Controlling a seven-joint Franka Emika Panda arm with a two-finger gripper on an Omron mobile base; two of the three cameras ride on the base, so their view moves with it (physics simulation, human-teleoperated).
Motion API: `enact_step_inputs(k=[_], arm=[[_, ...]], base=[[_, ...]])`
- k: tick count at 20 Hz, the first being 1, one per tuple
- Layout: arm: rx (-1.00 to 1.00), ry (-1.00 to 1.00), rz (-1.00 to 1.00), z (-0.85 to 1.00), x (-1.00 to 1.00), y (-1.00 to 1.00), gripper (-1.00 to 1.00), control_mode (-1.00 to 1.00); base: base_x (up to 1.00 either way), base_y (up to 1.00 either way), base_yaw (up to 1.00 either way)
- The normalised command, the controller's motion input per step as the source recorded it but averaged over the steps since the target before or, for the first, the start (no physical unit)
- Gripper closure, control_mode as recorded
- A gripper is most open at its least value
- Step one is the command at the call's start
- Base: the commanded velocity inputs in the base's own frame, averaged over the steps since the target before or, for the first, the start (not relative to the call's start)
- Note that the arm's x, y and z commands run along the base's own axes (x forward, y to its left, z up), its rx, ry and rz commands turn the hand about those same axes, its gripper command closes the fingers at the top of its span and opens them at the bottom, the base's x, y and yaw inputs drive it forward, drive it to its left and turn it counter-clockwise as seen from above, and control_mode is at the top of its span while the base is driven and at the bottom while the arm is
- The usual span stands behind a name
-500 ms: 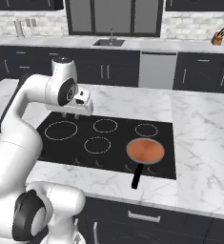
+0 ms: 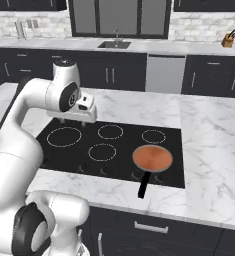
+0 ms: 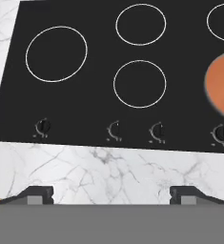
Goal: Retrieve the fish from the fridge and place it on the saucepan with marinade on the stove.
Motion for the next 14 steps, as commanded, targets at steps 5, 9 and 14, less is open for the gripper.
enact_step_inputs(k=[5, 9, 14], arm=[[0.00, 0.00, 0.00, 0.00, 0.00, 0.00, -1.00, 1.00], [0.00, 0.00, 0.00, 0.00, 0.00, 0.00, -1.00, 1.00], [0.00, 0.00, 0.00, 0.00, 0.00, 0.00, -1.00, 1.00]], base=[[-1.00, -0.36, 0.00], [-0.72, -0.99, 0.00], [-0.26, -1.00, 0.00]])
